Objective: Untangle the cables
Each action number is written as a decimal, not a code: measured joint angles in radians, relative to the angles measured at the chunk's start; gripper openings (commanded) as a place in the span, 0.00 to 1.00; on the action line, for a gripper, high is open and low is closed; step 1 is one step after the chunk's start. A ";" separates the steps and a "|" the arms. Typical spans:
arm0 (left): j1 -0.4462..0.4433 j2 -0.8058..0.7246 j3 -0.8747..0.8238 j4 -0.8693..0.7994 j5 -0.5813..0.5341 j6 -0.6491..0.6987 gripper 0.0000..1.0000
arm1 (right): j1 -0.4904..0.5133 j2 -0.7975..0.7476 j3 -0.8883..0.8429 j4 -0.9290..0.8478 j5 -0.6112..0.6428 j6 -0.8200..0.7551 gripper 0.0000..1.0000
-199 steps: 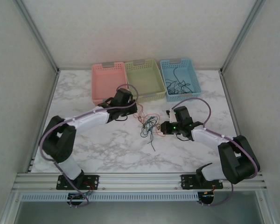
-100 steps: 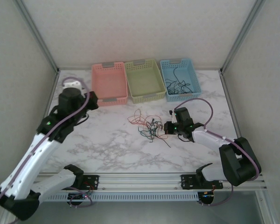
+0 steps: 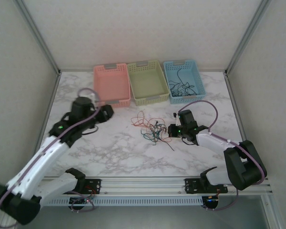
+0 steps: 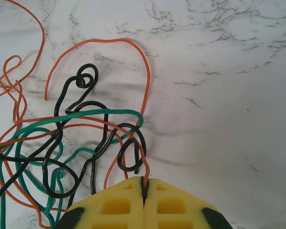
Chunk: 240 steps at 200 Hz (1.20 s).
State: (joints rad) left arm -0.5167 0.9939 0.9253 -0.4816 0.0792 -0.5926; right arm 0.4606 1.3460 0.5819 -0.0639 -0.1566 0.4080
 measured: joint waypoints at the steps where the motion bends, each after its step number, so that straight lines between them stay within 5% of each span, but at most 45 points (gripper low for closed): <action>1: -0.009 0.011 -0.005 0.004 0.000 -0.009 0.61 | 0.000 0.000 0.000 0.000 0.000 0.000 0.00; 31: -0.152 0.189 -0.026 0.086 0.039 -0.026 0.70 | 0.000 0.000 0.000 0.000 0.000 0.000 0.00; 121: -0.252 0.626 0.020 0.412 0.097 -0.221 0.66 | 0.000 -0.001 -0.001 0.001 0.000 0.000 0.00; 240: -0.252 0.777 0.148 0.507 0.080 -0.268 0.49 | 0.000 -0.004 -0.006 0.000 0.000 0.000 0.00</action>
State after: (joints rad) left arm -0.7685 1.7710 1.0737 0.0250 0.1589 -0.8608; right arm 0.4606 1.3422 0.5755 -0.0635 -0.1570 0.4080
